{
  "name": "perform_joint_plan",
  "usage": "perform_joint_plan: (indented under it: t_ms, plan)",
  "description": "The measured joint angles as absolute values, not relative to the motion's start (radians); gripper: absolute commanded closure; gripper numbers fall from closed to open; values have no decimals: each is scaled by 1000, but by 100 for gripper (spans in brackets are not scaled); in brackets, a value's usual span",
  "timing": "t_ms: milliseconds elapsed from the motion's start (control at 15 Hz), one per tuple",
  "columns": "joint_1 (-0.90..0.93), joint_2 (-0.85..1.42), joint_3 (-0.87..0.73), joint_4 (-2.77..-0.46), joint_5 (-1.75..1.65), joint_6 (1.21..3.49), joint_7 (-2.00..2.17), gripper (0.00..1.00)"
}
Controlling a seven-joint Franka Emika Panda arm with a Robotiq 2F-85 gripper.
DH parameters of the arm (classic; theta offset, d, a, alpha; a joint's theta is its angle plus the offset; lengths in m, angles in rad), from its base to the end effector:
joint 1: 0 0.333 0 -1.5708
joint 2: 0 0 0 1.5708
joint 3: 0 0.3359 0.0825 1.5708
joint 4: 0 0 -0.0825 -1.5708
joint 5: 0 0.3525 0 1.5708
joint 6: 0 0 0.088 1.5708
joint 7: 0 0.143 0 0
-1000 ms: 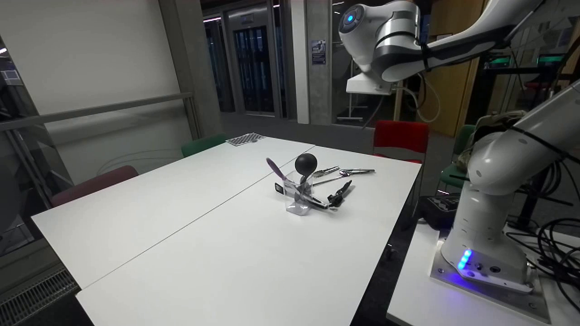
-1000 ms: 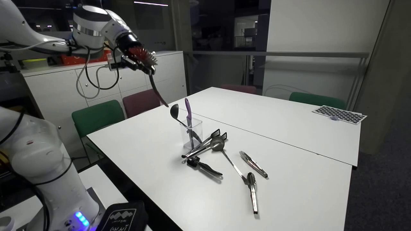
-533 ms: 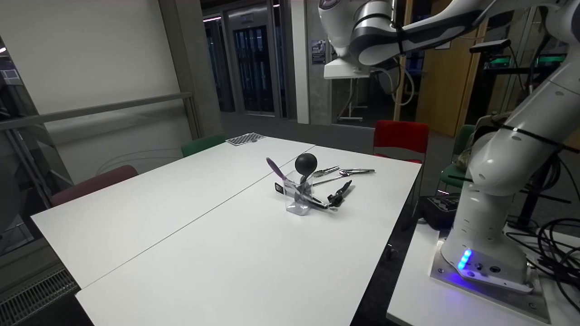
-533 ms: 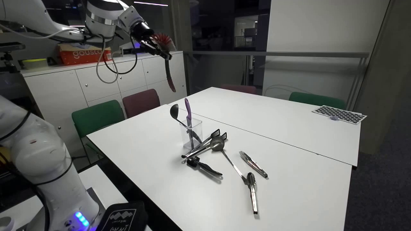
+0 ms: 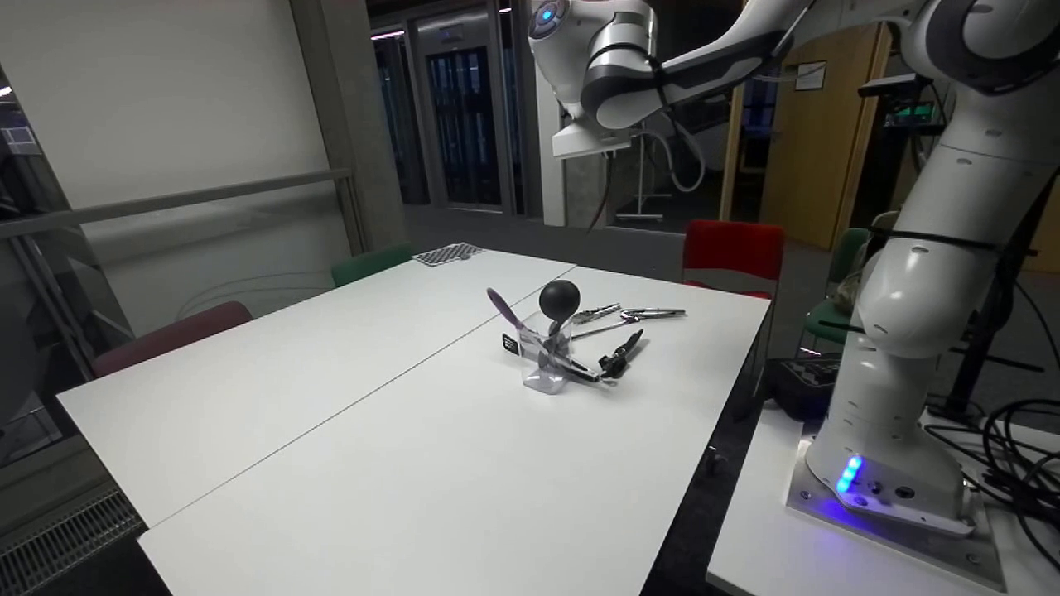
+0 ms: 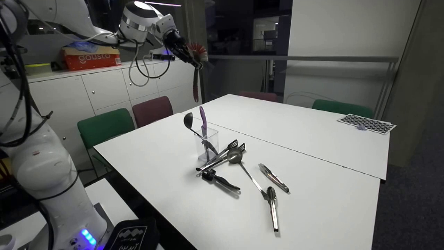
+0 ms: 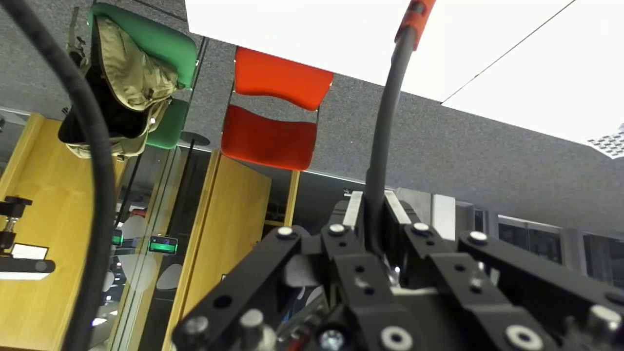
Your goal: Put the brush in the clear cup
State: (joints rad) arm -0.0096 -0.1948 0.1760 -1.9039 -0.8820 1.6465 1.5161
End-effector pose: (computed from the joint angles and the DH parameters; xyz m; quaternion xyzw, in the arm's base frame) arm 0.4723 -0.0190 0.6145 0.7277 -0.5256 0.3069 0.3162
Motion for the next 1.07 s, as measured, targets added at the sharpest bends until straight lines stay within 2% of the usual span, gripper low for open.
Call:
perform_joint_plan:
  t_ms: [1067]
  plan:
    - [47, 197, 126, -1671, -877, 1658, 1453, 97]
